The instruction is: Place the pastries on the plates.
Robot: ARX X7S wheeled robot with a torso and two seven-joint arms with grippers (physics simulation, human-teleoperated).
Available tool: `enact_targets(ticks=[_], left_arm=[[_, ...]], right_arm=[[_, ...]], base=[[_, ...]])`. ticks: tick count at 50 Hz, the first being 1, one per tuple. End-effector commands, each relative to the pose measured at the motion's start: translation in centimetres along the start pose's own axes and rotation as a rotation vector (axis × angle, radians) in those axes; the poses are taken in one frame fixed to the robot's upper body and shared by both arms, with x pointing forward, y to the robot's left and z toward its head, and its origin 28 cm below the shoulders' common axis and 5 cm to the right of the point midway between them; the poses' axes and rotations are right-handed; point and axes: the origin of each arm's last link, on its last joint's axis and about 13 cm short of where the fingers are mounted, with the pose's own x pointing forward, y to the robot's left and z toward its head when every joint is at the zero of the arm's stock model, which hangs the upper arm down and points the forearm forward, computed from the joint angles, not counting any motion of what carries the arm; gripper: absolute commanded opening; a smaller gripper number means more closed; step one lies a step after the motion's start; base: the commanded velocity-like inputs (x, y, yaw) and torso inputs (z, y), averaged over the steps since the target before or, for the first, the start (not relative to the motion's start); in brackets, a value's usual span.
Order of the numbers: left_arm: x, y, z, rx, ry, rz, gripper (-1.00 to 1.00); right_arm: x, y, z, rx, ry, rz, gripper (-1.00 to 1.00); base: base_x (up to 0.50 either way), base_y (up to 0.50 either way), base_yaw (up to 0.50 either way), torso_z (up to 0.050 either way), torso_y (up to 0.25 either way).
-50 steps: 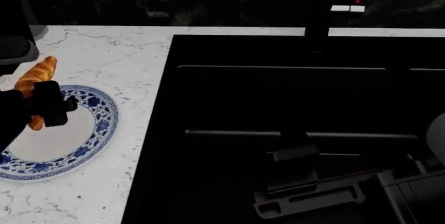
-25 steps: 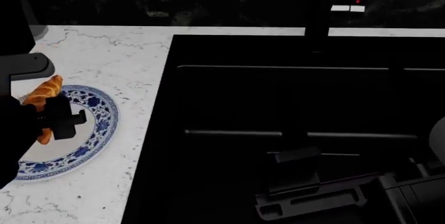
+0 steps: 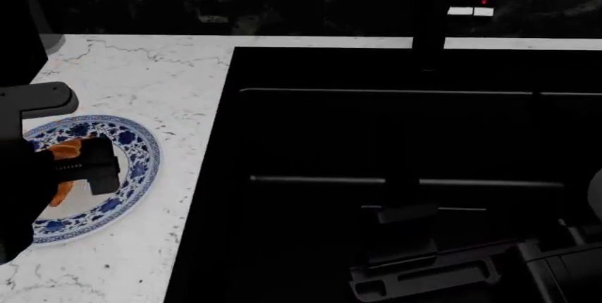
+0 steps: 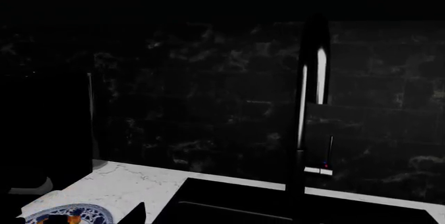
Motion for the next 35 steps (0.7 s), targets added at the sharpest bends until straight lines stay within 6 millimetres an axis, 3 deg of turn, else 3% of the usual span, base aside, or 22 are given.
enact_targets(ticks=[1, 12, 16, 19, 23, 27, 35], left_arm=[[0.0, 0.1, -0.1, -0.014, 0.01, 0.002, 1.0], [-0.7, 0.1, 0.3, -0.021, -0.006, -0.013, 1.0], [-3.6, 0.4, 2.7, -0.053, -0.098, -0.06, 1.0], [-7.6, 1.3, 5.2, -0.073, -0.22, -0.092, 1.0], [-11.5, 2.4, 6.6, -0.086, -0.328, -0.102, 1.0], [-14.3, 3.0, 6.5, -0.089, -0.379, -0.108, 1.0], [-16.1, 3.4, 3.4, -0.094, -0.407, -0.119, 1.0]], right_arm=[[0.0, 0.0, -0.1, 0.004, 0.003, -0.003, 1.0], [0.0, 0.0, -0.1, 0.005, 0.005, -0.004, 1.0], [0.0, 0.0, -0.1, 0.004, 0.006, -0.003, 1.0], [0.0, 0.0, -0.1, 0.005, 0.003, -0.002, 1.0], [0.1, 0.1, -0.1, 0.006, 0.001, 0.001, 1.0], [0.3, 0.1, -0.2, 0.005, -0.002, 0.008, 1.0], [1.1, -0.1, -0.2, -0.002, -0.008, 0.022, 1.0]], base=[[0.0, 0.0, 0.0, 0.0, 0.0], [0.0, 0.0, 0.0, 0.0, 0.0], [0.0, 0.0, 0.0, 0.0, 0.0], [0.0, 0.0, 0.0, 0.0, 0.0], [0.0, 0.0, 0.0, 0.0, 0.0], [0.0, 0.0, 0.0, 0.0, 0.0], [0.0, 0.0, 0.0, 0.0, 0.0]])
